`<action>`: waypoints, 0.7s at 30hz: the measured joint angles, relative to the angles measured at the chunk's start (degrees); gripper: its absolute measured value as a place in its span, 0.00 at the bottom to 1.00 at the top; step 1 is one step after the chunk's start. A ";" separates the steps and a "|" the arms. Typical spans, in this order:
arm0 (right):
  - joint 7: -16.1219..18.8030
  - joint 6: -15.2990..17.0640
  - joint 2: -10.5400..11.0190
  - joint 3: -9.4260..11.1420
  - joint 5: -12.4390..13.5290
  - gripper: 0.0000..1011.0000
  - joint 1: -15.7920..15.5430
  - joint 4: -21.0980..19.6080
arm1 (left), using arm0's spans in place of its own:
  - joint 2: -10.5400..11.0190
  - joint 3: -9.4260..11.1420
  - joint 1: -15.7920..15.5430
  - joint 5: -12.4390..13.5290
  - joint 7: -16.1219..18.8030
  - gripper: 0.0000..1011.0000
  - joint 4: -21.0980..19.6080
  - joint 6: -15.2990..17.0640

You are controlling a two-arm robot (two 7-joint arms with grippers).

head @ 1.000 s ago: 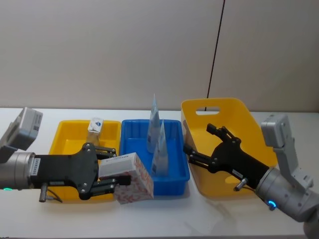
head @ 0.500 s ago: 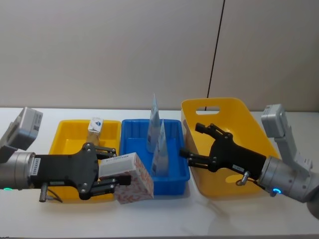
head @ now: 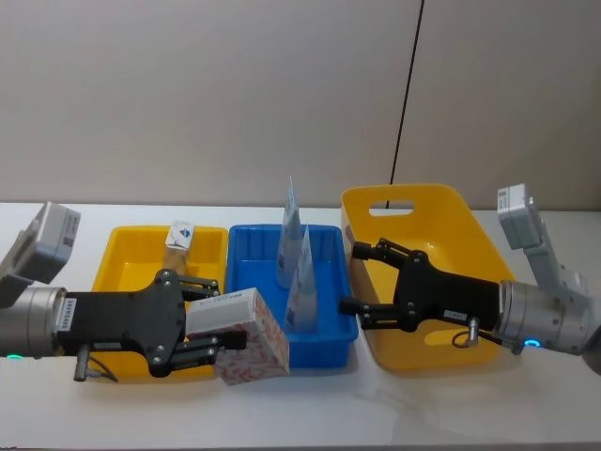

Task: Bimanual collaborative sorting of washing and personal care products

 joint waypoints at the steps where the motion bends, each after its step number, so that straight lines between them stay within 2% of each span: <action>1: 1.56 -0.02 0.00 -0.37 0.33 0.99 0.84 0.89 | 0.00 0.00 0.00 0.00 0.00 0.38 0.00 0.00; 7: 7.83 0.01 0.05 -1.88 1.68 0.99 3.33 3.71 | 0.00 0.00 0.00 0.00 0.00 0.38 0.00 0.00; 14: 14.36 0.98 0.37 -3.39 3.35 0.99 4.95 4.86 | 0.00 0.00 0.00 0.00 0.00 0.38 0.00 0.00; 21: 17.87 2.53 0.78 -4.54 4.75 0.99 5.12 3.82 | 0.00 0.00 0.00 0.00 0.00 0.38 0.00 0.00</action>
